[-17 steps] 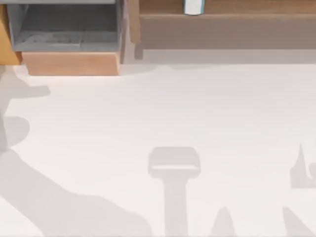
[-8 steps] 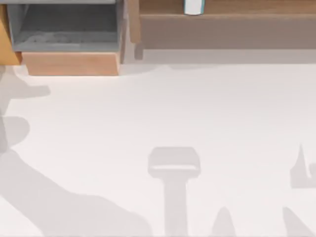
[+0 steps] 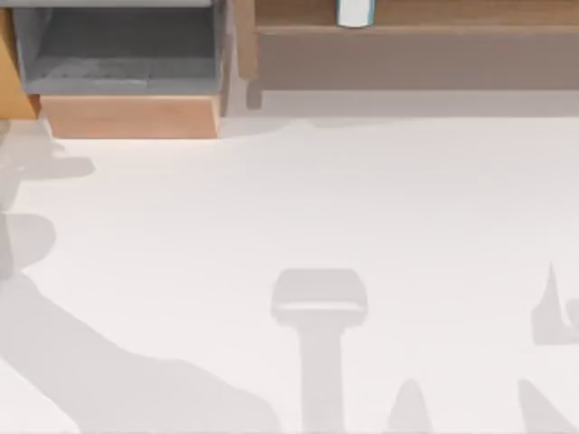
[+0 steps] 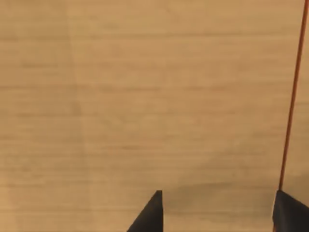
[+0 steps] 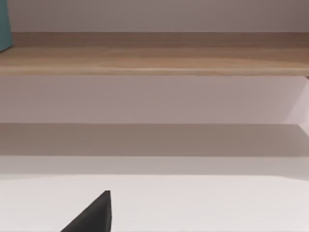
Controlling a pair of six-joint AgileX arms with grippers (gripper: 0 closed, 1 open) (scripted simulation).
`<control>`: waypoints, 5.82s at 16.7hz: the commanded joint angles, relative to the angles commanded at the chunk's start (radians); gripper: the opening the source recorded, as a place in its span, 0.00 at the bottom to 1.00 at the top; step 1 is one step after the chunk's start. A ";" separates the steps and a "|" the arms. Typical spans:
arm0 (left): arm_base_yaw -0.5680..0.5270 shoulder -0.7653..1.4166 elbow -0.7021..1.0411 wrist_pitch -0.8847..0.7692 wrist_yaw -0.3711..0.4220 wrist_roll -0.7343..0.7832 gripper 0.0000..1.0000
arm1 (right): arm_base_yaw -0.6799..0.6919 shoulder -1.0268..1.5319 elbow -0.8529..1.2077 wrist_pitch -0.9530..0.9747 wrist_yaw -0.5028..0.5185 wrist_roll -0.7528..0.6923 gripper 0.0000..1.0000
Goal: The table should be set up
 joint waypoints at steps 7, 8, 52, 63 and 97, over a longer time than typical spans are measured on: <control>0.000 0.000 0.000 0.000 0.000 0.000 1.00 | 0.000 0.000 0.000 0.000 0.000 0.000 1.00; 0.010 -0.019 -0.018 0.027 0.001 0.010 1.00 | 0.000 0.000 0.000 0.000 0.000 0.000 1.00; -1.146 -0.039 0.435 -0.452 -1.124 -1.555 1.00 | 0.000 0.000 0.000 0.000 0.000 0.000 1.00; -1.126 0.021 0.542 -0.500 -1.120 -1.574 1.00 | 0.000 0.000 0.000 0.000 0.000 0.000 1.00; -1.164 -0.085 0.408 -0.478 -1.156 -1.570 0.00 | 0.000 0.000 0.000 0.000 0.000 0.000 1.00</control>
